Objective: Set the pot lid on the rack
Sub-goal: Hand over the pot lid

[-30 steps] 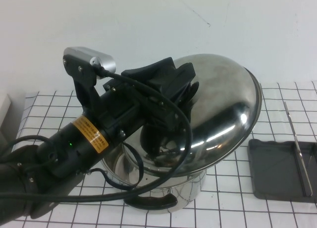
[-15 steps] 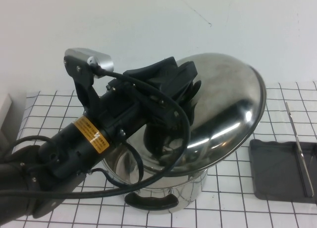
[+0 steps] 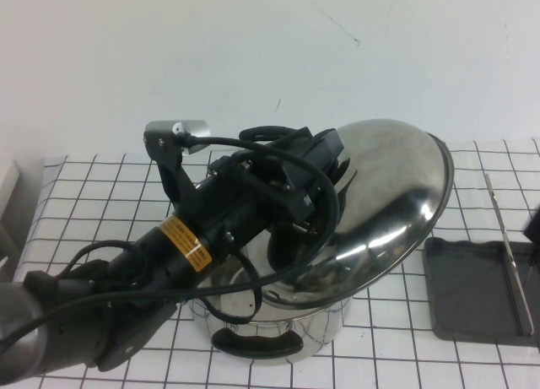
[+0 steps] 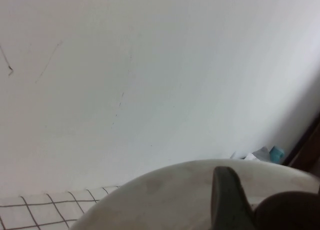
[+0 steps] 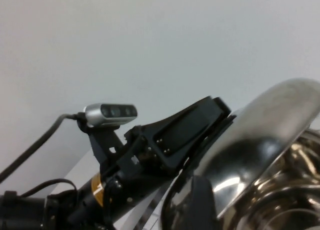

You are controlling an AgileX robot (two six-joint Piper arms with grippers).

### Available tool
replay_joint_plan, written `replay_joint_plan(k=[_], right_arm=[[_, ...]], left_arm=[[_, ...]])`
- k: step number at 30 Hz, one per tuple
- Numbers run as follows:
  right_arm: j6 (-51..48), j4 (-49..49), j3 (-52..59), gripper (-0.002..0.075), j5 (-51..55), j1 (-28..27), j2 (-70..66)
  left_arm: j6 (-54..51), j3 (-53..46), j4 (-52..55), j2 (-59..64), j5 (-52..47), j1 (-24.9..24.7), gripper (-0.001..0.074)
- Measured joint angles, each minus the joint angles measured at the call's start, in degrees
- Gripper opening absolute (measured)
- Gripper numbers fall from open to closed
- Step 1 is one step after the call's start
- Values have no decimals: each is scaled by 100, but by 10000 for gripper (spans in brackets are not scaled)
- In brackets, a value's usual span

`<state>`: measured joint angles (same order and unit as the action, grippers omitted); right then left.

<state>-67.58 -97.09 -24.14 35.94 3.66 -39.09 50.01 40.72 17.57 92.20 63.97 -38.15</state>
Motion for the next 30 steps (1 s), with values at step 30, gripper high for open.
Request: replay_joint_plan(k=[30], right_arm=[[266, -11, -2270, 287, 1772, 585, -3890]], left_arm=[[150, 0, -64, 21, 93, 10, 314]])
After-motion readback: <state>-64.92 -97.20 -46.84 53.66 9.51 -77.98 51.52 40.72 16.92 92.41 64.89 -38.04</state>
